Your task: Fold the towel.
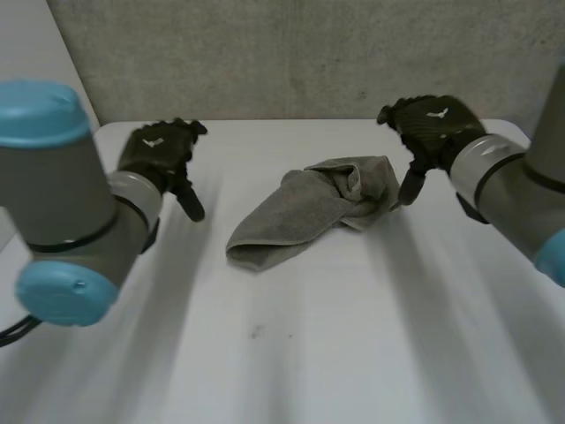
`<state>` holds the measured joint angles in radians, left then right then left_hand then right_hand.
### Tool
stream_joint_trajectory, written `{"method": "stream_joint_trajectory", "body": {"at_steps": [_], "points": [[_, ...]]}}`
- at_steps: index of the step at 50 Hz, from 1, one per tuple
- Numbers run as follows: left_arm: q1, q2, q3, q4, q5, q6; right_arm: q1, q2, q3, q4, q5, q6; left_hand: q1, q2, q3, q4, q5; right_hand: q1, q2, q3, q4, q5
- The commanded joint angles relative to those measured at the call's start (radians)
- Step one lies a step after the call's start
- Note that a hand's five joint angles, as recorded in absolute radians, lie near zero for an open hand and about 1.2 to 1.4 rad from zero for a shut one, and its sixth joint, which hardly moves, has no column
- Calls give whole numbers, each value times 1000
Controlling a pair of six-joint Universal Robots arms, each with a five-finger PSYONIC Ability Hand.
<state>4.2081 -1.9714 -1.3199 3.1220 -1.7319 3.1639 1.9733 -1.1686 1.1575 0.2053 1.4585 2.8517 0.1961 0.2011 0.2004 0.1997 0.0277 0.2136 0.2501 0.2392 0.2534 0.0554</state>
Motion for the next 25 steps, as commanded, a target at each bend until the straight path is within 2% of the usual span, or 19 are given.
{"method": "stream_joint_trajectory", "body": {"at_steps": [1, 2, 3, 5, 6, 8, 9, 11, 21, 24, 25], "points": [[-13, -161, 34, 93, 51, 2, 15, 206, -123, -90, -59, -125, 41, 36, 37, 37, 35, -39, -76, -65, -79, -55], [-14, -194, 47, 108, 70, 2, 15, 245, -143, -118, -67, -188, 44, 39, 40, 40, 38, -39, -76, -65, -79, -55], [-16, -231, 60, 118, 87, 1, 15, 245, -144, -118, -67, -189, 44, 39, 40, 40, 38, -39, -76, -65, -79, -55], [-16, -268, 80, 122, 97, 1, 18, 314, -173, -159, -89, -340, 44, 39, 40, 40, 38, -17, -54, -43, -57, -33], [-17, -302, 100, 122, 101, 1, 18, 314, -173, -159, -89, -341, 44, 39, 40, 40, 38, -17, -54, -43, -57, -33], [-19, -331, 119, 122, 101, 1, 30, 375, -203, -199, -119, -492, 47, 42, 42, 43, 41, 21, -16, -5, -19, 4], [-20, -358, 135, 124, 103, -1, 30, 375, -203, -199, -119, -492, 56, 50, 51, 52, 49, 21, -15, -5, -19, 5], [-20, -386, 154, 125, 103, 1, 38, 430, -228, -236, -153, -599, 76, 71, 72, 72, 70, 77, 40, 51, 37, 60], [-20, -483, 234, 125, 98, -1, 52, 552, -291, -322, -216, -692, 241, 236, 236, 237, 234, 144, 108, 119, 104, 128], [-20, -497, 252, 125, 100, -4, 50, 584, -308, -369, -231, -709, 361, 356, 357, 357, 355, 197, 160, 171, 157, 181], [-20, -503, 258, 125, 100, -4, 50, 601, -318, -383, -231, -727, 439, 434, 435, 436, 433, 287, 251, 262, 248, 271]]}}
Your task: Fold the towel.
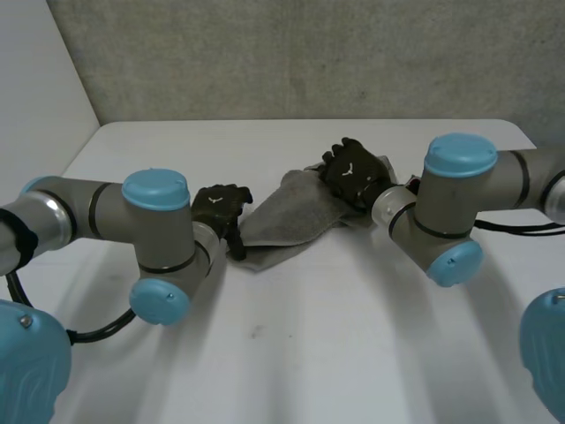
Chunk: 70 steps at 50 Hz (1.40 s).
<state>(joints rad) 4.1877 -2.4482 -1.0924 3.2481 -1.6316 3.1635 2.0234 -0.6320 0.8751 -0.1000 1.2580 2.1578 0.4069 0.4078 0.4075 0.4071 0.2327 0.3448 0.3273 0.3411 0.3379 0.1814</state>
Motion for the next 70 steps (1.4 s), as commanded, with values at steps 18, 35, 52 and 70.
{"method": "stream_joint_trajectory", "body": {"at_steps": [18, 35, 52, 70], "points": [[-6, 141, 8, 10, -13, 0, -51, -163, 45, -104, 6, 177, 989, 988, 989, 989, 989, 1051, 1069, 1055, 1058, 1040], [74, 817, -280, -11, -13, 4, -327, -584, 51, 549, -12, 751, 989, 988, 989, 989, 989, 1051, 1069, 1055, 1058, 1040], [71, 698, -437, -14, 9, 6, -273, -244, -233, 545, 18, 686, 989, 988, 989, 989, 989, 1051, 1069, 1055, 1058, 1040], [69, 532, -412, 78, 3, 4, -128, 69, -512, 363, 329, 604, 989, 988, 989, 989, 989, -170, -153, -167, -163, -181]]}}
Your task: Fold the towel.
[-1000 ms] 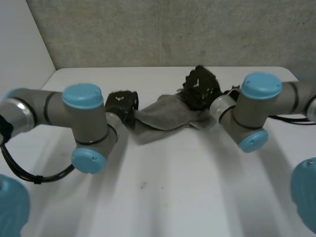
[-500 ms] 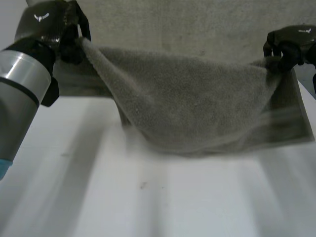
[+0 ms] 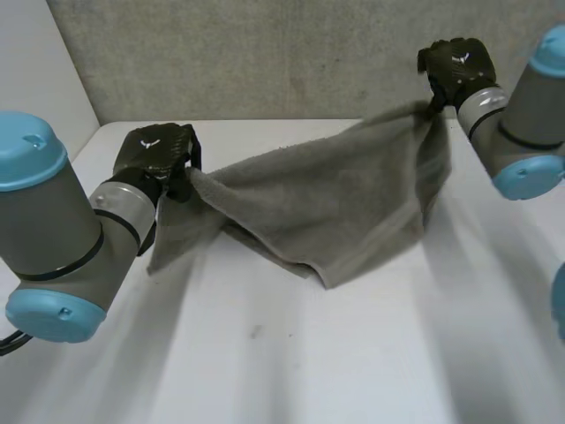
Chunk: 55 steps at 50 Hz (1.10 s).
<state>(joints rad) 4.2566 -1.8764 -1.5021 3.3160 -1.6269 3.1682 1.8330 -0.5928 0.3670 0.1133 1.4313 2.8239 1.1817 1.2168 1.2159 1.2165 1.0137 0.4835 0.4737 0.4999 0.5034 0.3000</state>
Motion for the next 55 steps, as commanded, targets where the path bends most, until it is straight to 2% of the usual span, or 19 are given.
{"method": "stream_joint_trajectory", "body": {"at_steps": [1, 4, 7, 8, 10, 11, 13, 16, 18, 19, 21, 22, 24, 32, 43, 49, 55], "points": [[0, -46, -3, 10, -2, 1, 72, 12, 13, 214, 159, -60, 215, 179, 180, 180, 208, -309, -299, -325, -329, -300], [0, -52, -3, 13, -2, 1, 75, -24, 49, 282, 158, -50, 215, 179, 180, 180, 208, -309, -299, -325, -329, -300], [9, -55, -1, 17, -2, 1, 74, -190, 273, 353, 140, -11, 215, 179, 180, 180, 208, -309, -299, -325, -329, -300], [9, -55, -1, 17, -2, 1, 74, -191, 274, 353, 139, -11, 215, 179, 180, 180, 208, -309, -299, -325, -329, -300], [12, -55, -3, 19, -2, 1, 74, -318, 473, 304, 97, -11, 215, 179, 180, 180, 208, -309, -299, -325, -329, -300], [12, -55, -3, 19, -2, 1, 74, -318, 474, 304, 97, -11, 215, 179, 180, 180, 208, -309, -299, -325, -329, -300], [12, -55, -4, 20, -4, 1, 75, -434, 680, 229, 25, 2, 215, 179, 180, 180, 208, -238, -228, -254, -258, -229], [14, -55, -6, 20, -4, 1, 84, -478, 779, 187, -11, 12, 215, 179, 180, 180, 208, -216, -207, -233, -236, -208], [14, -56, -7, 23, -4, 1, 91, -531, 935, 109, -48, 75, 215, 179, 180, 180, 208, -216, -207, -233, -236, -208], [14, -56, -7, 23, -4, 1, 91, -532, 935, 109, -48, 75, 215, 179, 180, 180, 208, -216, -207, -233, -236, -208], [14, -62, -9, 30, -4, 1, 106, -542, 1042, 51, -61, 196, 215, 179, 180, 180, 208, -214, -204, -230, -234, -205], [14, -63, -9, 30, -4, 1, 106, -542, 1043, 51, -61, 196, 215, 179, 180, 180, 208, -214, -204, -230, -233, -205], [14, -64, -10, 36, -4, 1, 156, -530, 1108, -15, -63, 332, 215, 179, 180, 180, 208, -193, -183, -210, -213, -184], [14, -67, -16, 50, -5, 1, 241, -450, 1176, -162, -58, 486, 215, 179, 180, 180, 208, -120, -110, -136, -140, -111], [19, -66, -29, 60, -5, 1, 307, -351, 1124, -282, -40, 526, 215, 179, 180, 180, 208, 62, 72, 46, 42, 71], [19, -67, -32, 63, -5, 1, 331, -282, 1049, -287, 8, 536, 215, 179, 180, 180, 208, 92, 102, 75, 72, 101], [19, -67, -36, 65, -5, 1, 347, -213, 988, -293, 90, 520, 215, 179, 180, 180, 208, 177, 187, 160, 157, 186]]}}
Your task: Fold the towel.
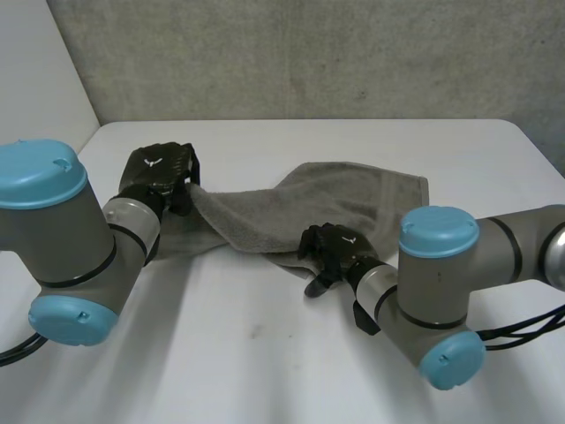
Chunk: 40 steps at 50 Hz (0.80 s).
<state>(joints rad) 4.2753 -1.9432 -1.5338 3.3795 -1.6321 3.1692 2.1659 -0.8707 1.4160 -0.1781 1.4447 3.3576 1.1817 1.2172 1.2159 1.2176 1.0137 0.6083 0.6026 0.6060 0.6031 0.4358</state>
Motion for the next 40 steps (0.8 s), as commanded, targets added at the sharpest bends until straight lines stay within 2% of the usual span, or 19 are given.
{"method": "stream_joint_trajectory", "body": {"at_steps": [1, 6, 11, 19, 28, 33, 36, 40], "points": [[0, 0, -6, 1, 0, 0, 15, 81, -74, -1, 92, -17, 215, 179, 180, 179, 208, 58, 64, 60, 63, 56], [0, 0, -9, 1, 0, 0, 15, 92, -83, -6, 131, -56, 215, 179, 180, 179, 208, 108, 113, 110, 113, 106], [0, 0, -11, 1, 0, 0, 11, 43, -60, -41, 177, -86, 215, 179, 180, 179, 208, 190, 196, 192, 195, 188], [0, 0, -14, 1, 0, 0, -4, 27, -43, -50, 186, -95, 215, 179, 180, 179, 208, 372, 378, 374, 377, 370], [0, -2, -17, 1, 0, 0, -52, 4, -20, -57, 200, -121, 215, 179, 180, 179, 208, 387, 393, 389, 392, 385], [0, -2, -25, 3, 0, 0, -77, -5, -14, -55, 198, -124, 215, 179, 180, 179, 208, 296, 302, 298, 301, 294], [0, -2, -25, 3, 0, 0, -78, 1, -12, -43, 187, -121, 215, 179, 180, 179, 208, 9, 15, 11, 14, 7], [0, -3, -25, 4, 0, 0, -69, 4, -8, -40, 186, -119, 215, 179, 180, 179, 208, -18, -13, -16, -13, -20]]}}
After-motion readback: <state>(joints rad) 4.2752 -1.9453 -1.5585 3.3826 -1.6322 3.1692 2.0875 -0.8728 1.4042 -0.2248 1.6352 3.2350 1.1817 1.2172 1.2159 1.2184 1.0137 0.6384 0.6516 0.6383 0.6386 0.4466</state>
